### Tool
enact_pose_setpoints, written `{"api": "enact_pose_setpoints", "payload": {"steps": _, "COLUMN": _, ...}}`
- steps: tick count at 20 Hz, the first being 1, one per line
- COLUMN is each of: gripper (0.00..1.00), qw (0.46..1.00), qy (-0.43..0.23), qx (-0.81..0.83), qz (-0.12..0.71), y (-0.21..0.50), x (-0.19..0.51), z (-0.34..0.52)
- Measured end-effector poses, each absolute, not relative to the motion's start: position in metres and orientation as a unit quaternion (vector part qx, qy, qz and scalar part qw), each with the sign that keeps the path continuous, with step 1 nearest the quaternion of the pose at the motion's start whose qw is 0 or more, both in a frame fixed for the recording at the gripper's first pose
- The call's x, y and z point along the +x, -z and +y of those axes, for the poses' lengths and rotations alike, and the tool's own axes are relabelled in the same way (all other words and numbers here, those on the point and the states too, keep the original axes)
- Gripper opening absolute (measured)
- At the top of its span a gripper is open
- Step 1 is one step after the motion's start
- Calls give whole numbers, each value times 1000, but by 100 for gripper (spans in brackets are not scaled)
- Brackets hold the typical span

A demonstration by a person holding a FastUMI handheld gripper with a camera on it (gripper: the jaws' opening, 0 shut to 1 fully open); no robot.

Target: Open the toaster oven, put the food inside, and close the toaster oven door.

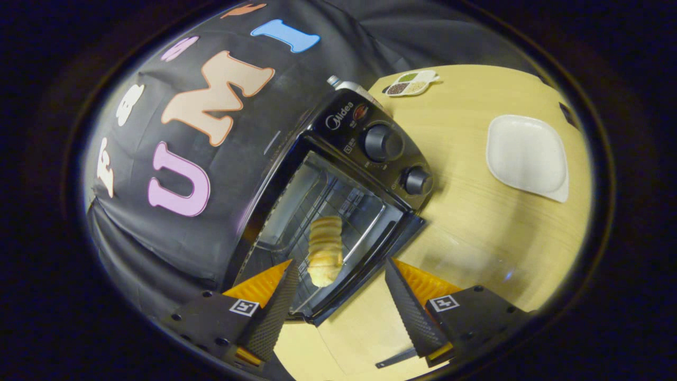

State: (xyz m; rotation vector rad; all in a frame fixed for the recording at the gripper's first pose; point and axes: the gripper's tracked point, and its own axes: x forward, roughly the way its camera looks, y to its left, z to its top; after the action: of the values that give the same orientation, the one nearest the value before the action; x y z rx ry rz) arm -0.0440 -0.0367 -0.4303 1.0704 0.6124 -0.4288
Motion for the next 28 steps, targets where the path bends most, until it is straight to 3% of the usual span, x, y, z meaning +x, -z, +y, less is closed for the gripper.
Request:
{"api": "enact_pose_setpoints", "payload": {"steps": 12, "gripper": 100, "qw": 854, "qy": 132, "qx": 309, "qz": 397, "y": 445, "x": -135, "z": -18}}
{"api": "enact_pose_setpoints", "payload": {"steps": 28, "gripper": 100, "qw": 822, "qy": 117, "qx": 143, "qz": 539, "y": 504, "x": -210, "z": 2}}
